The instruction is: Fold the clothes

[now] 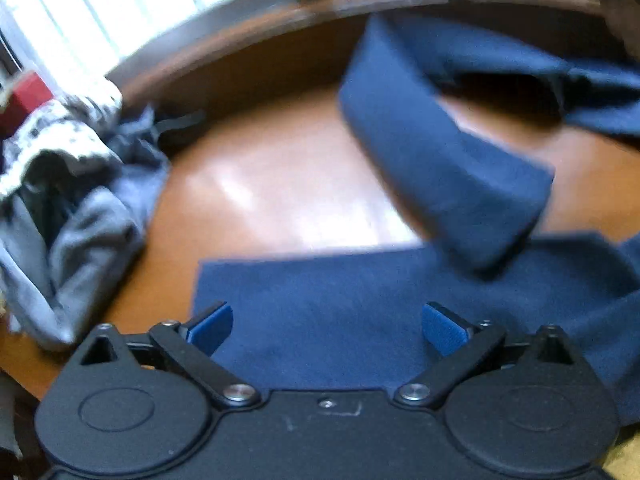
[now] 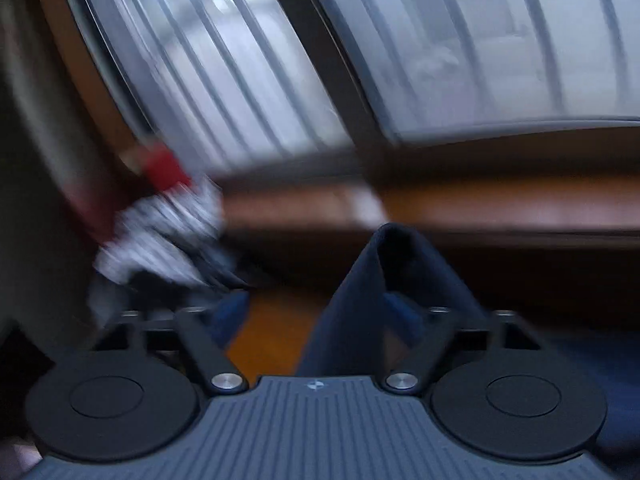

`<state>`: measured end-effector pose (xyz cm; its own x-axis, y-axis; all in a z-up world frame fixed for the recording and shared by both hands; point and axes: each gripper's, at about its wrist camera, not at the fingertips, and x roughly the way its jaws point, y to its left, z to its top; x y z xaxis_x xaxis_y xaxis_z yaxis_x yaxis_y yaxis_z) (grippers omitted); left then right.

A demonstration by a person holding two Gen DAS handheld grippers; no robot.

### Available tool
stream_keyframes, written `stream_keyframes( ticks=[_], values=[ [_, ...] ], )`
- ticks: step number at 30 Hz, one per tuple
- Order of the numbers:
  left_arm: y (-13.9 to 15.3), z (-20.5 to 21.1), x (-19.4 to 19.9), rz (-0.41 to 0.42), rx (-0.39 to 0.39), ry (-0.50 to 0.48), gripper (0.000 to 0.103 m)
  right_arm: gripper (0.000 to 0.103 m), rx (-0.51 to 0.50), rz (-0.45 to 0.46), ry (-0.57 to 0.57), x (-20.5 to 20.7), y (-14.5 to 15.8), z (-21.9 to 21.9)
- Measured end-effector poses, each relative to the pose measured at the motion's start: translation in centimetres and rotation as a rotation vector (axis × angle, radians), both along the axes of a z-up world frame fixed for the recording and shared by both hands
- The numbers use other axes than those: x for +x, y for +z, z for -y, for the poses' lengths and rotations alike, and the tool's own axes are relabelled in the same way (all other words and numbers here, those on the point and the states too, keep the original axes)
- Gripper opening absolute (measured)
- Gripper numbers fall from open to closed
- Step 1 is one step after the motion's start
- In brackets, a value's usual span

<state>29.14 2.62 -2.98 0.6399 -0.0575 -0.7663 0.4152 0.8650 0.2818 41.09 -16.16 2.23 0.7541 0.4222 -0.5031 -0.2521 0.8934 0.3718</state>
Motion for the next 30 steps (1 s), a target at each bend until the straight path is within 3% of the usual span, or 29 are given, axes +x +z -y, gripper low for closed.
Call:
stream_keyframes(
  ticks=[4, 6, 9, 12, 16, 21, 25, 26, 27, 28, 29, 30],
  values=[
    [2.2, 1.8, 1.8, 0.029, -0.110, -0.055, 0.101, 0.075, -0.124, 0.080, 0.030, -4.7, -1.2, 0.3],
    [1.8, 3.3, 2.9, 0.020, -0.112, -0.087, 0.101, 0.078, -0.267, 0.118, 0.010, -6.7, -1.7, 0.0],
    [0.5, 5.4, 3.8, -0.005, -0.099, -0.162, 0.101, 0.078, -0.435, 0.091, -0.021, -8.7, -3.2, 0.5],
    [-1.1, 6.6, 4.4, -0.009, -0.075, -0.251, 0.101, 0.078, -0.414, 0.004, -0.062, -9.6, -4.8, 2.4],
    [-3.4, 7.5, 6.2, -0.050, -0.024, -0.278, 0.101, 0.078, -0.374, -0.090, -0.136, -10.3, -6.7, 4.7],
    [-4.0, 7.0, 8.7, -0.110, -0.097, -0.259, 0.097, 0.078, -0.402, -0.102, -0.176, -10.0, -8.0, 5.1],
    [-3.8, 6.1, 10.3, -0.183, -0.228, -0.219, 0.065, 0.077, -0.422, -0.122, -0.175, -8.6, -9.0, 5.0],
    [-3.7, 6.0, 10.6, -0.167, -0.219, -0.198, 0.044, 0.070, -0.423, -0.130, -0.182, -8.2, -9.2, 5.1],
    [-3.5, 5.8, 10.8, -0.143, -0.202, -0.183, 0.037, 0.057, -0.422, -0.124, -0.201, -8.0, -9.2, 5.4],
    [-3.3, 5.4, 11.1, -0.124, -0.187, -0.161, 0.024, 0.041, -0.420, -0.112, -0.223, -7.8, -9.1, 5.7],
    [-3.0, 4.4, 11.6, -0.104, -0.178, -0.119, 0.020, 0.006, -0.398, -0.115, -0.252, -7.7, -8.7, 6.2],
    [-2.7, 3.3, 12.2, -0.084, -0.169, -0.075, 0.020, 0.008, -0.370, -0.121, -0.282, -7.6, -8.2, 6.8]
  ],
)
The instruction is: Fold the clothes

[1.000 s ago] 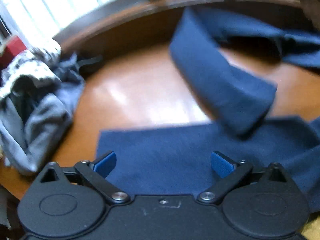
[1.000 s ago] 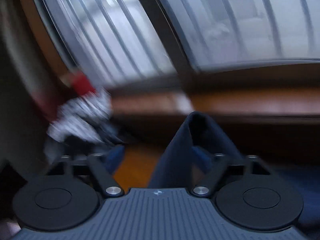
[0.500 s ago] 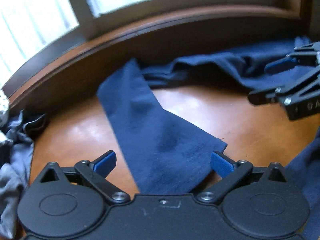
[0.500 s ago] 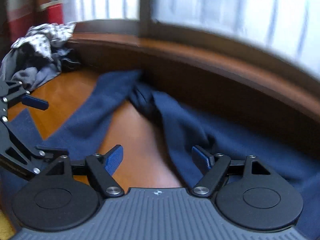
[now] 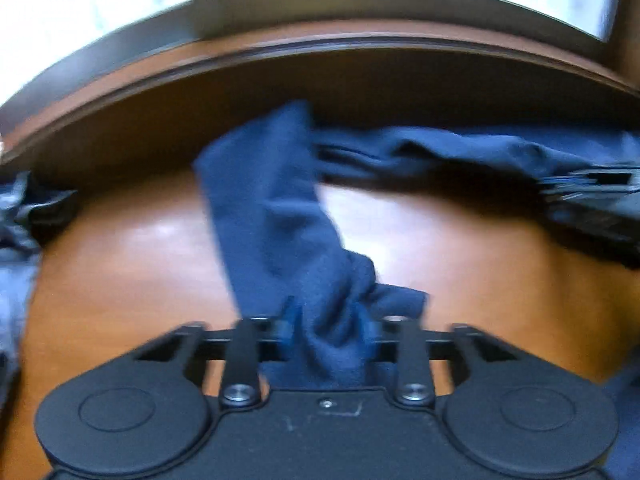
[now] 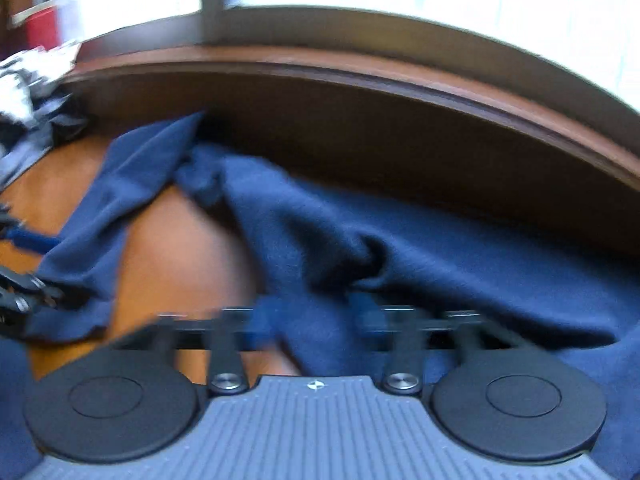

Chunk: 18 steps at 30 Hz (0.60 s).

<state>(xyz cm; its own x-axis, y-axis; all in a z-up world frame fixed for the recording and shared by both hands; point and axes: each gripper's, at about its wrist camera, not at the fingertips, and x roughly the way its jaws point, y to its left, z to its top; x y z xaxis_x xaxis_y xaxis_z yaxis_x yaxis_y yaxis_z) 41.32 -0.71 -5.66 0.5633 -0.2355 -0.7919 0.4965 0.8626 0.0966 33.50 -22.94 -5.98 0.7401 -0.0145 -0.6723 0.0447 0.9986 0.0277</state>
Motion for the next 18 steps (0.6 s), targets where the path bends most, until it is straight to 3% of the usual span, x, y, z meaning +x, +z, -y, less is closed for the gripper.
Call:
stream_keyframes(
  ticks=[2, 4, 6, 8, 10, 12, 14, 16, 18],
  values=[
    [0.7, -2.4, 1.0, 0.059, 0.046, 0.104, 0.020, 0.007, 0.071, 0.058, -0.003, -2.0, 2.0, 1.6],
    [0.9, -5.2, 2.0, 0.164, 0.175, 0.226, 0.020, 0.007, 0.144, 0.121, 0.001, -4.2, 4.2, 3.2],
    [0.8, -8.3, 3.1, 0.203, 0.266, 0.347, 0.020, 0.008, 0.183, 0.164, 0.031, -6.6, 5.9, 4.4],
    [0.6, -11.4, 3.8, 0.175, 0.278, 0.447, 0.020, 0.008, 0.158, 0.152, 0.111, -9.4, 6.7, 4.7],
    [0.3, -13.0, 3.6, 0.172, 0.293, 0.498, 0.023, 0.011, 0.113, 0.075, 0.212, -11.7, 6.6, 4.4],
    [0.5, -13.2, 2.9, 0.160, 0.255, 0.497, 0.030, 0.018, 0.020, -0.092, 0.306, -13.3, 4.9, 3.3],
    [0.6, -13.3, 2.1, 0.147, 0.213, 0.494, 0.044, 0.022, -0.078, -0.206, 0.352, -14.4, 3.2, 2.1],
    [1.1, -11.7, 1.6, 0.132, 0.149, 0.417, 0.053, 0.025, -0.109, -0.226, 0.380, -15.3, 2.8, 1.4],
    [1.6, -10.1, 1.1, 0.116, 0.083, 0.335, 0.063, 0.046, -0.039, -0.157, 0.380, -15.7, 4.4, 1.7]
  ],
)
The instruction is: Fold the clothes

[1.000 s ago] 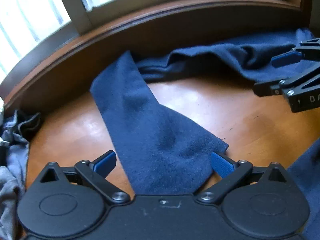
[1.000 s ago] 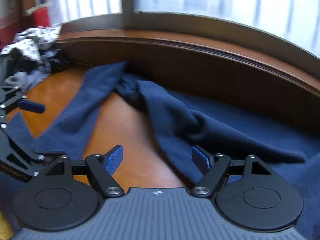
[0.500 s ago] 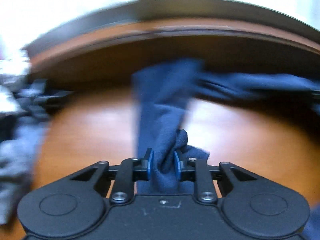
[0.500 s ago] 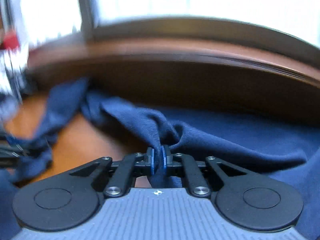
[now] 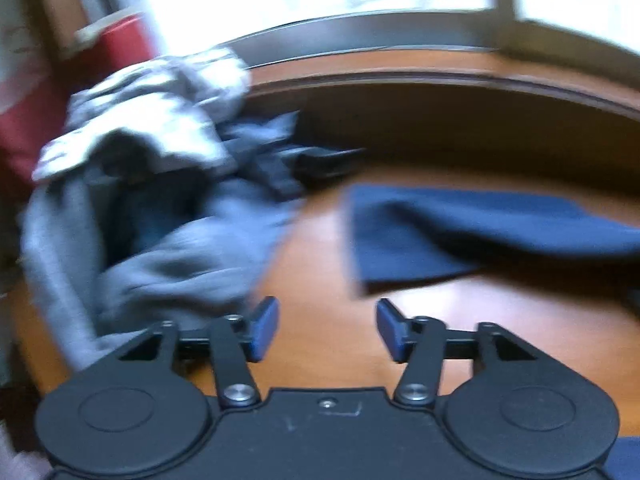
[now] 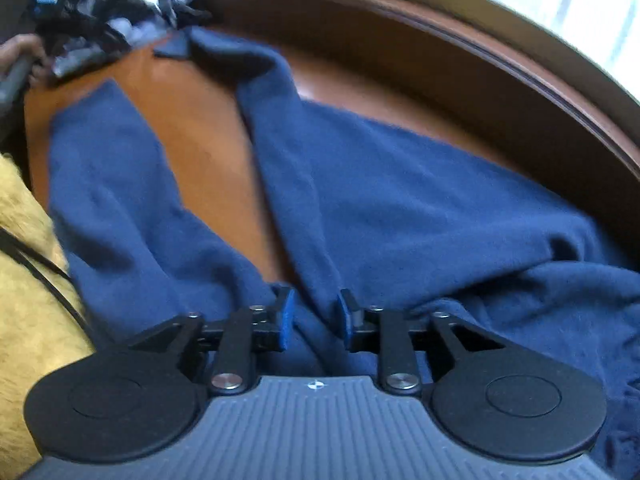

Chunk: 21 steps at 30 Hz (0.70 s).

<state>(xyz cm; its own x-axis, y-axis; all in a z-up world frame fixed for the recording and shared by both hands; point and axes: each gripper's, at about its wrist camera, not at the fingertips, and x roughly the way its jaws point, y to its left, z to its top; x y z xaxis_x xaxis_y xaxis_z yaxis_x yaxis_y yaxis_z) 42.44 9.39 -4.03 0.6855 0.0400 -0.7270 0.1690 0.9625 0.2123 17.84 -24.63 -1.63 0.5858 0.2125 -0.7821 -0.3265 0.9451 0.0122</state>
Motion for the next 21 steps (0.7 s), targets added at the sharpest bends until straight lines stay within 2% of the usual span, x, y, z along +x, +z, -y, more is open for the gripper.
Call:
stream_keyframes(
  ticks=[1, 2, 3, 5, 7, 9, 10, 12, 13, 14, 15, 16, 17, 18, 21],
  values=[
    [0.1, 1.2, -0.1, 0.000, -0.001, -0.038, 0.065, 0.054, 0.056, 0.044, -0.012, 0.1, 0.9, 0.3],
    [0.2, 2.5, -0.1, 0.006, 0.013, -0.071, 0.065, 0.066, 0.117, 0.096, -0.025, 0.1, 1.9, 0.9],
    [0.0, 3.8, -0.1, 0.014, 0.040, -0.107, 0.065, 0.071, 0.160, 0.137, -0.037, 0.4, 2.6, 1.3],
    [-0.3, 6.8, -0.4, 0.047, 0.130, -0.196, 0.066, 0.071, 0.233, 0.211, -0.062, 1.1, 3.6, 2.1],
    [-1.0, 10.3, -2.0, 0.110, 0.264, -0.337, 0.066, 0.070, 0.148, 0.205, -0.111, 2.6, 2.9, 2.1],
    [-1.7, 13.0, -3.6, 0.147, 0.340, -0.486, 0.066, 0.068, 0.017, 0.167, -0.148, 4.3, 1.3, 1.9],
    [-2.0, 13.9, -3.8, 0.161, 0.349, -0.507, 0.066, 0.067, -0.019, 0.142, -0.164, 5.2, 0.5, 2.1],
    [-2.5, 15.5, -3.9, 0.190, 0.359, -0.534, 0.065, 0.064, -0.014, 0.093, -0.196, 6.6, -0.7, 3.1],
    [-2.7, 16.3, -4.0, 0.204, 0.364, -0.548, 0.057, 0.063, -0.001, 0.067, -0.217, 7.3, -1.2, 3.6],
    [-3.0, 17.1, -4.1, 0.219, 0.369, -0.562, 0.042, 0.060, 0.006, 0.046, -0.232, 8.0, -1.6, 3.8],
    [-3.0, 17.4, -3.6, 0.200, 0.352, -0.553, 0.032, 0.055, 0.011, 0.025, -0.246, 8.7, -1.9, 3.9],
    [-3.0, 17.6, -3.0, 0.178, 0.331, -0.541, 0.014, 0.051, 0.017, 0.005, -0.260, 9.5, -2.2, 4.0],
    [-3.0, 17.4, -2.3, 0.143, 0.299, -0.517, 0.008, 0.048, 0.016, 0.004, -0.263, 9.7, -2.4, 4.0],
    [-2.8, 17.0, -1.8, 0.122, 0.275, -0.485, 0.006, 0.049, 0.014, 0.009, -0.264, 9.9, -2.6, 4.1],
    [-2.0, 14.7, -1.3, 0.132, 0.274, -0.366, 0.006, 0.050, -0.012, 0.034, -0.275, 10.8, -2.7, 4.0]
  ],
)
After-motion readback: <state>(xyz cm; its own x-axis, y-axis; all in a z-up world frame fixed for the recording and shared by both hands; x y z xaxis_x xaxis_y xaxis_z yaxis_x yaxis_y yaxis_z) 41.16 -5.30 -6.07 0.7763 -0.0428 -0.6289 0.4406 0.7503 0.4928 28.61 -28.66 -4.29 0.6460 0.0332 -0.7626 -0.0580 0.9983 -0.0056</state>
